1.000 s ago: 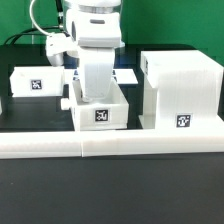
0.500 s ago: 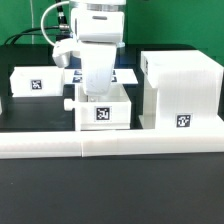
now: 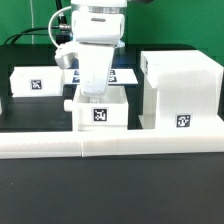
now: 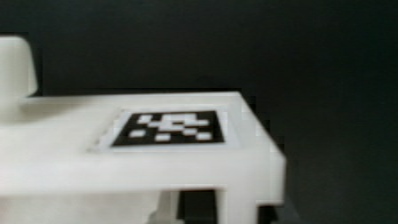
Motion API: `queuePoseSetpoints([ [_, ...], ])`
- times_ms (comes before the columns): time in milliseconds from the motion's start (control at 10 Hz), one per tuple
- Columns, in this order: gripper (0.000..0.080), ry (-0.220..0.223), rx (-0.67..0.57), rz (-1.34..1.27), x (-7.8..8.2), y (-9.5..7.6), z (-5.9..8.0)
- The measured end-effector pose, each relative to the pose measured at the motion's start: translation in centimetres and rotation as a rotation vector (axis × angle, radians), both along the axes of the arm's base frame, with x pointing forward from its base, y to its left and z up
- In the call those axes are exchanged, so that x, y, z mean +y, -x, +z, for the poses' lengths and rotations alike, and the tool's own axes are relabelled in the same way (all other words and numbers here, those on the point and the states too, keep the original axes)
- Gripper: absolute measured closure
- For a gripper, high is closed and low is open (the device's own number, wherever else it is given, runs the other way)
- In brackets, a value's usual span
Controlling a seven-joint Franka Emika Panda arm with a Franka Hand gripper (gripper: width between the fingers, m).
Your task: Assemble drawer
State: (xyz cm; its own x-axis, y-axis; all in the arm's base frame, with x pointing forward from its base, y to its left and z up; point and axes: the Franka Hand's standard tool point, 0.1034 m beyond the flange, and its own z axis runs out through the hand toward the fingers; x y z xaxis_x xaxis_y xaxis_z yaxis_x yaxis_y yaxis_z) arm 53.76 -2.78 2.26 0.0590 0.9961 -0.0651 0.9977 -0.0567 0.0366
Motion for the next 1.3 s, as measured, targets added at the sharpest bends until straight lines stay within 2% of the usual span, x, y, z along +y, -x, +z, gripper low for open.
queuePoseSetpoints([
  [500, 0.0757, -0.002, 0.010, -0.025, 2.1, -1.2, -0.2],
  [1300, 0.0757, 0.000, 0.047, -0.020, 2.4, -0.7, -0.5],
])
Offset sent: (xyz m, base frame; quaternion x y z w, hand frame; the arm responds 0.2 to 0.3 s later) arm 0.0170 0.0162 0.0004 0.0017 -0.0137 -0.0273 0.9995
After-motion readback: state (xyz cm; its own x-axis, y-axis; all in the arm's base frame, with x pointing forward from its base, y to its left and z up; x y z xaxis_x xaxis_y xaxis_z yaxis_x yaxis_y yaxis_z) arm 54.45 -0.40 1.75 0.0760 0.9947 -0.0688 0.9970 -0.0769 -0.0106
